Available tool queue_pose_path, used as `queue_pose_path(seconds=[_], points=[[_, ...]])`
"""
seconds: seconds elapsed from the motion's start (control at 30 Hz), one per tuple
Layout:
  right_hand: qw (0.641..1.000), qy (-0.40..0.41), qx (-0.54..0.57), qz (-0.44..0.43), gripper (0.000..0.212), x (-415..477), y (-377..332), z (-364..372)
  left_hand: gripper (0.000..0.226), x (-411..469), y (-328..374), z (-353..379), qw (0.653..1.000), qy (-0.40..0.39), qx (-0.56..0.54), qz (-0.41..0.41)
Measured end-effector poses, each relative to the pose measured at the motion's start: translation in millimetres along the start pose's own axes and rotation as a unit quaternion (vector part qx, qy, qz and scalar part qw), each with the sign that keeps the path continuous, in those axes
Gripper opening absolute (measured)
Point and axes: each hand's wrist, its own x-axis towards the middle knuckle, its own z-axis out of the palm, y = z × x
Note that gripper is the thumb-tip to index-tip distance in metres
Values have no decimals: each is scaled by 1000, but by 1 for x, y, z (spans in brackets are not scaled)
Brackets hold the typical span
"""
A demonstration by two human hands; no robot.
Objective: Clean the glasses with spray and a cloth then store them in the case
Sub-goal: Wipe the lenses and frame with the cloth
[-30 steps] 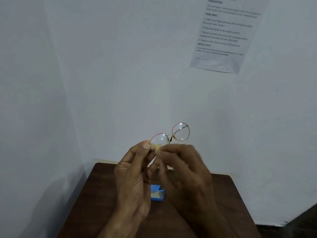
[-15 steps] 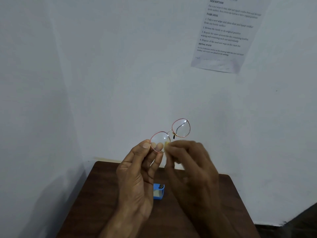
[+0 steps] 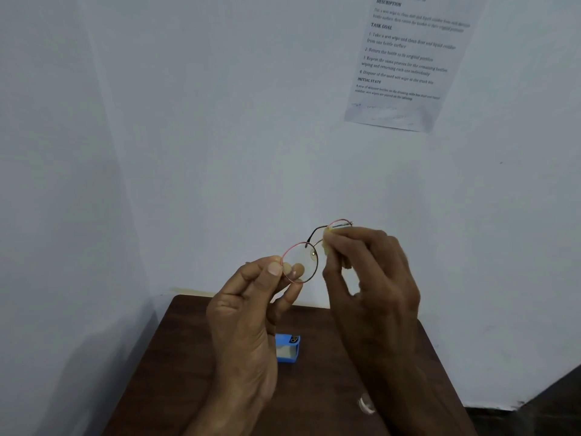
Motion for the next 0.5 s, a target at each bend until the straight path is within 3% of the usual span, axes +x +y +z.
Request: queue_pose_path(seconds=[0.1,0.23,0.4,0.5], points=[[1000,-16,3,-15,12,-3,-3,-1,23,-2,0,0,1000,0,-1,7],[999,13,1,43,13,7,18,-7,35,-3,1,1,1000,-9,0,6],[1000,-7,9,24,13,1,14,-7,31,-3,1,4,1000,-15,2,6],[997,21,5,68,13,10,28,-10,31,-5,-1,5,1000,-17,3,0]])
